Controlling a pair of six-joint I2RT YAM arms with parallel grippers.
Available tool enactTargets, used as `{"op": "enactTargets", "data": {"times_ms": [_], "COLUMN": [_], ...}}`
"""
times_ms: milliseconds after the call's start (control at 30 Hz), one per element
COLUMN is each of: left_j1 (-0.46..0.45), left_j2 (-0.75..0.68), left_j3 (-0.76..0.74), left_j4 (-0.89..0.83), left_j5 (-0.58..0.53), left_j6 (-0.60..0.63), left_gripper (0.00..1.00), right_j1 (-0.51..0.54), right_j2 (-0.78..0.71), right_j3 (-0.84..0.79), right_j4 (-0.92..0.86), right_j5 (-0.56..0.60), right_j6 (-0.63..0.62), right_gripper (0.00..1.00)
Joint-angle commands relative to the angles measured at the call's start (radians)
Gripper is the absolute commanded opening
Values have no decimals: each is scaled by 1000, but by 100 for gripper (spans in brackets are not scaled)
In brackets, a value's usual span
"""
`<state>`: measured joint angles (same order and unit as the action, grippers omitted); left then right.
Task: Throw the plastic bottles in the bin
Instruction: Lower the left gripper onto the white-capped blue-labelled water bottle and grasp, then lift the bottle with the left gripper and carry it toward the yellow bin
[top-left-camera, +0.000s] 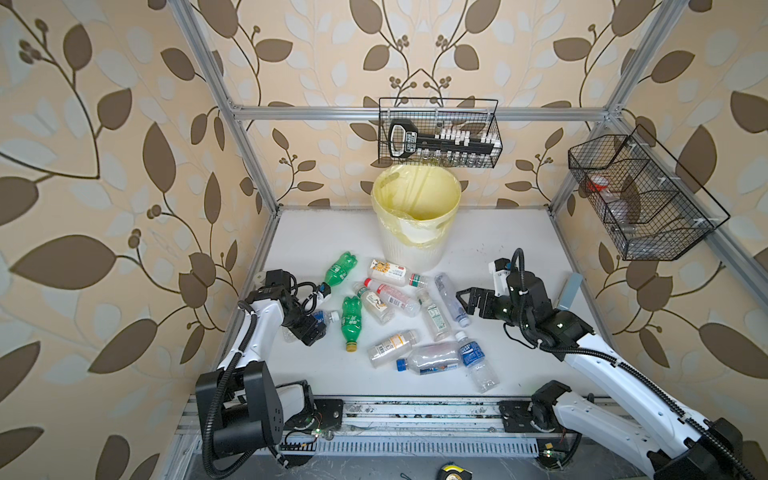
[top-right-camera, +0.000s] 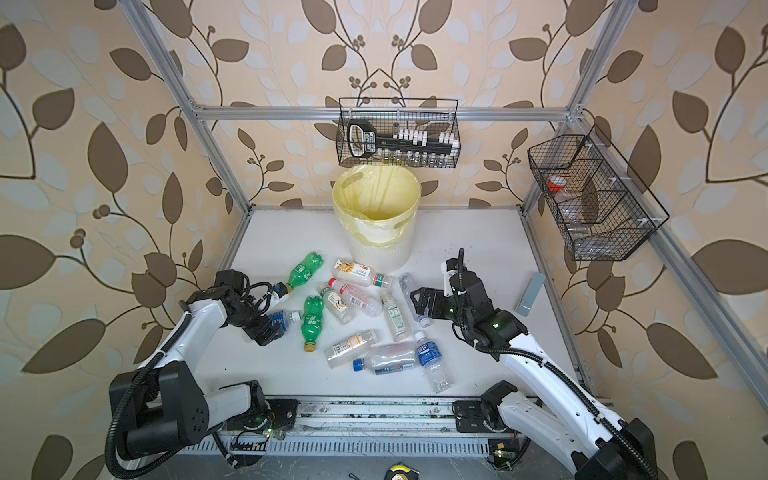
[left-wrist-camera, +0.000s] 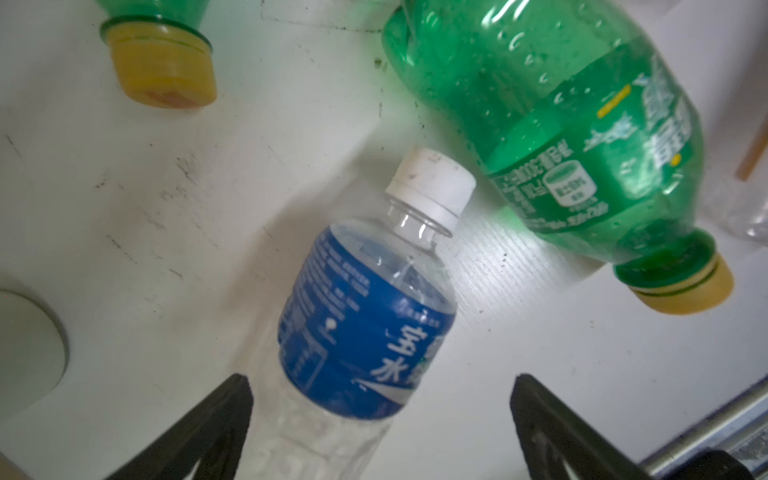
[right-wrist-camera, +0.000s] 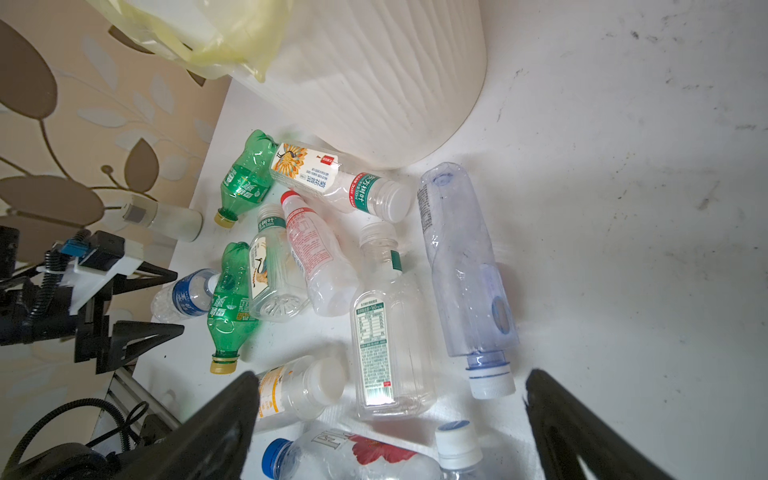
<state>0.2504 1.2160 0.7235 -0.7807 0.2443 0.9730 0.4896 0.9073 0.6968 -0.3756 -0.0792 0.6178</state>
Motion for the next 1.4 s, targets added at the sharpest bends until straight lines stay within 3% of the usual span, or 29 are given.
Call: {"op": "enactTargets", "data": {"times_ms": [0,400,733,1100,1367], "left_j1": [9,9,9,9,9], "left_j2": [18,63,100,54,-96], "left_j3": [-8,-38,-61,-68,-78], "left_j4": [55,113,127,82,37], "left_j5": [-8,-24,-36,-4,10], "left_j6": [76,71,61,19,-18], "left_gripper": [99,99,92,55,50], "right_j1": [0,-2,-3,-3,-3], "right_j2": [5,-2,18,-1,-8], "right_j3": [-6,-7,-7,-38,-65], "right_j4": [11,-3,8,6,9], "right_j5": [-9,1,2,17,24], "right_j6": [19,13,13,12,11], "right_gripper": [100,100,100,100,100]}}
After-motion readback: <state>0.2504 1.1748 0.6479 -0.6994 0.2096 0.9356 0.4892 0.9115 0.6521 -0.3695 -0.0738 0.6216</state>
